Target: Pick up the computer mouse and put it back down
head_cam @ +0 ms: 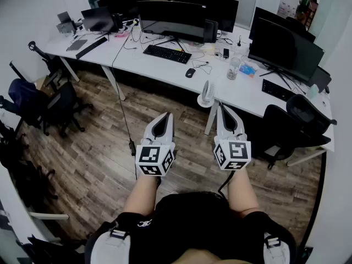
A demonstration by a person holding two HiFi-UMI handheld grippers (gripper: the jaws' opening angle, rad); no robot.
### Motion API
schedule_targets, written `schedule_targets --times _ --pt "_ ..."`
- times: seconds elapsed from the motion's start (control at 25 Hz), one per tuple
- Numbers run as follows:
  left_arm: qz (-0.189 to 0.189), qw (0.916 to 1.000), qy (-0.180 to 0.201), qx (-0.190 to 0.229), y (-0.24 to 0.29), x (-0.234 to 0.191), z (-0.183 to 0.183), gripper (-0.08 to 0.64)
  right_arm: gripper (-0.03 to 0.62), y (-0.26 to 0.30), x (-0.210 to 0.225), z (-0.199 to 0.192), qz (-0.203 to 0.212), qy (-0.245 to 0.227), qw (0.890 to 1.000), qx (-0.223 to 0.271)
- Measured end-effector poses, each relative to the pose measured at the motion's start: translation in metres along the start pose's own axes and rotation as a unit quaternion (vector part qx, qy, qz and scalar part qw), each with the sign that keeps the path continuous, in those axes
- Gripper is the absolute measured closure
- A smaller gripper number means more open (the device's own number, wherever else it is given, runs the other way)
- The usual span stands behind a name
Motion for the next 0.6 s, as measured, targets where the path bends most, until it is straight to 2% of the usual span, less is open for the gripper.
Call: schedule_targets --times 0.24,0.6 --pt "-0.003 1.0 0.001 -0.002 -0.004 -0.008 0.001 0.509 0.594 0.001 -0.003 0.005 -0.01 0.034 0.999 0.013" --pt "-0.009 0.9999 0.005 -0.002 -0.008 -0.02 0.002 0.509 0.594 0.005 -0.022 0.004 -0.008 0.016 1.0 0.015"
Point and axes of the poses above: the fingertips, and each gripper's own axes: y forward along the fingers, x to its right, z out of its top, the point moved 4 cm from there along -y, backward along the fingers, and after that the axes turned 5 degrees about -y, right-handed, at the moved point
